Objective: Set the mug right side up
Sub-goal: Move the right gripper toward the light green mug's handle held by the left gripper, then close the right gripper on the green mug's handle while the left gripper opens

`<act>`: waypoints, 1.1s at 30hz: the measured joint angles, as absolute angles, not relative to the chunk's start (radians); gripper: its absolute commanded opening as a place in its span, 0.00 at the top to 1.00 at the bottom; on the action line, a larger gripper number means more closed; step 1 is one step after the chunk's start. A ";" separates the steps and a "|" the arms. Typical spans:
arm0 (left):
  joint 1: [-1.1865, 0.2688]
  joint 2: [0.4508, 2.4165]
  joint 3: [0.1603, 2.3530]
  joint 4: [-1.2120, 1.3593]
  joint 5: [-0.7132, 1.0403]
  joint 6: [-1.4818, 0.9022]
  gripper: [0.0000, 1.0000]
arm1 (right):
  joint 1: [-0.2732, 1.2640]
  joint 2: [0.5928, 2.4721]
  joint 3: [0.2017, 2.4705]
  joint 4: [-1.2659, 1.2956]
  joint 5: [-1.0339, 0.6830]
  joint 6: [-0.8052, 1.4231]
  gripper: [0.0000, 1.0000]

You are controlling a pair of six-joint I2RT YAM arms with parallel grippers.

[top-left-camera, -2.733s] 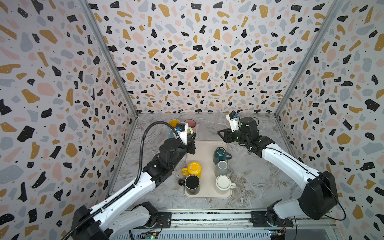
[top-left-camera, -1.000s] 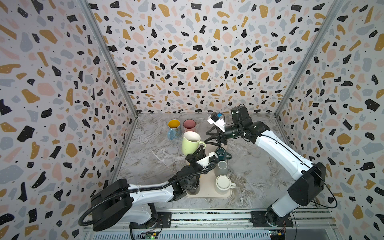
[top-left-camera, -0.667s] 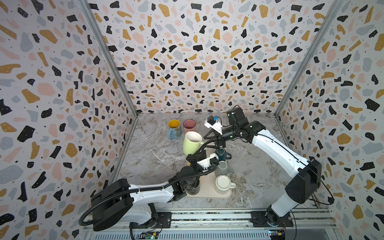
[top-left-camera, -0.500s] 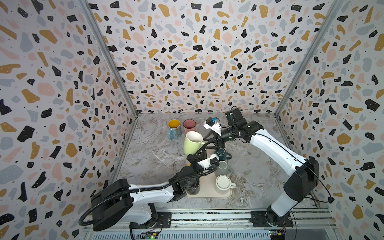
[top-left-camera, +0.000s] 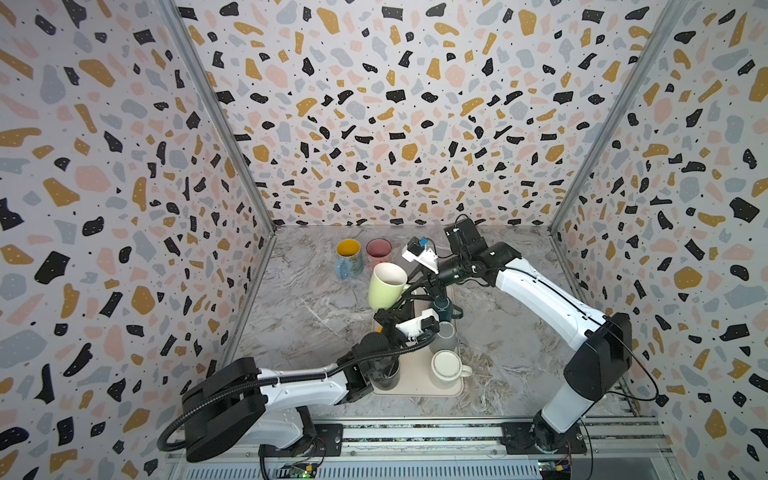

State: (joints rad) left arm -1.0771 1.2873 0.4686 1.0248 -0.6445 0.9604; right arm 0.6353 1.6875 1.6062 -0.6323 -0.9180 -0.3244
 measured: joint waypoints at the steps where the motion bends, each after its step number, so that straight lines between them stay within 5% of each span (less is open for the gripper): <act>1: -1.077 1.287 0.468 1.025 -0.646 0.962 1.00 | 0.636 1.689 1.607 -0.634 -0.918 -0.324 0.62; 7: -1.073 1.288 0.463 1.019 -0.676 0.976 1.00 | 0.643 1.692 1.610 -0.654 -0.925 -0.303 1.00; 16: -1.077 1.291 0.463 1.016 -0.696 0.972 0.99 | 0.650 1.697 1.610 -0.649 -0.925 -0.303 1.00; 25: -1.084 1.297 0.479 0.963 -0.731 0.942 0.59 | 0.655 1.692 1.572 -0.553 -0.888 -0.251 1.00; 33: -1.096 1.282 0.480 0.932 -0.716 0.920 0.53 | 0.650 1.686 1.531 -0.462 -0.831 -0.205 1.00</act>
State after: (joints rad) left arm -1.0958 1.2819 0.4797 0.9318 -0.7158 0.9195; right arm 0.6498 1.6855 1.5314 -0.4618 -0.8310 -0.2047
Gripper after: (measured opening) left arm 0.465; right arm 0.159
